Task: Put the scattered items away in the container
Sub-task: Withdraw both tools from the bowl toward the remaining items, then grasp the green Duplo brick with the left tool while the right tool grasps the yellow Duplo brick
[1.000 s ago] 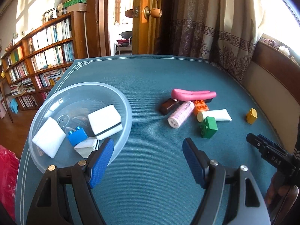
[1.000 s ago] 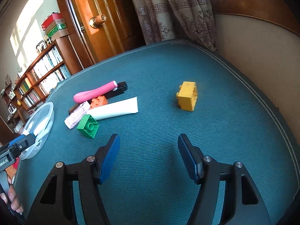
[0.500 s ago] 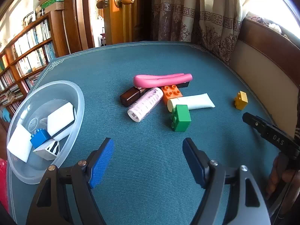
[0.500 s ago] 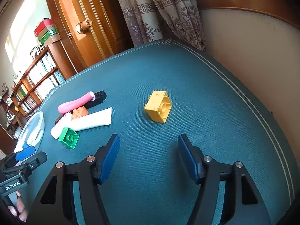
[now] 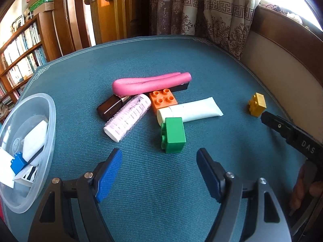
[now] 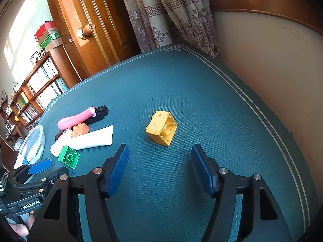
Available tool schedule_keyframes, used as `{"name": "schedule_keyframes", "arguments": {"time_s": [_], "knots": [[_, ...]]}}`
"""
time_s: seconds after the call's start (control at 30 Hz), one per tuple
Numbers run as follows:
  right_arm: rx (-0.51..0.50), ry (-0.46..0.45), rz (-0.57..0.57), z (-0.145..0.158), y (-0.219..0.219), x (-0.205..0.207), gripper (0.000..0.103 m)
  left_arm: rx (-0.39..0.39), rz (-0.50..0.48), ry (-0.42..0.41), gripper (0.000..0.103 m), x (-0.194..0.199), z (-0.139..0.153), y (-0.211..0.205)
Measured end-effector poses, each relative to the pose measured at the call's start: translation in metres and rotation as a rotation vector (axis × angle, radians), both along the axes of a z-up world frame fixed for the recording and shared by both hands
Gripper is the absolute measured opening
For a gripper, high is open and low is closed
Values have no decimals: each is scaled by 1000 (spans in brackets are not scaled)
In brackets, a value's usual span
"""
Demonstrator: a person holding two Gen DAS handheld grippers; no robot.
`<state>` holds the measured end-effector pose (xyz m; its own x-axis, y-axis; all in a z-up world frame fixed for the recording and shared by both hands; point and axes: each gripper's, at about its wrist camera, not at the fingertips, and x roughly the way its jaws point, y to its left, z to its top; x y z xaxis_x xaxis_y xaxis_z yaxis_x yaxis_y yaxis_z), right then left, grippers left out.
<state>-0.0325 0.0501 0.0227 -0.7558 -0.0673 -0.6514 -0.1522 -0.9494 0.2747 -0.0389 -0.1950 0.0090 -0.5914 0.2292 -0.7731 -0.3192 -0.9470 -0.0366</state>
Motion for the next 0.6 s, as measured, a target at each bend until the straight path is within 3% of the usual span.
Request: {"name": "schedule_keyframes", "arguments": {"time_s": [0.27, 0.6], "knots": [[3, 10, -2, 4, -1, -6, 67, -4, -2, 17, 79, -10, -3, 4], [12, 25, -4, 8, -6, -16, 67, 2, -6, 9, 59, -15, -9, 4]]}}
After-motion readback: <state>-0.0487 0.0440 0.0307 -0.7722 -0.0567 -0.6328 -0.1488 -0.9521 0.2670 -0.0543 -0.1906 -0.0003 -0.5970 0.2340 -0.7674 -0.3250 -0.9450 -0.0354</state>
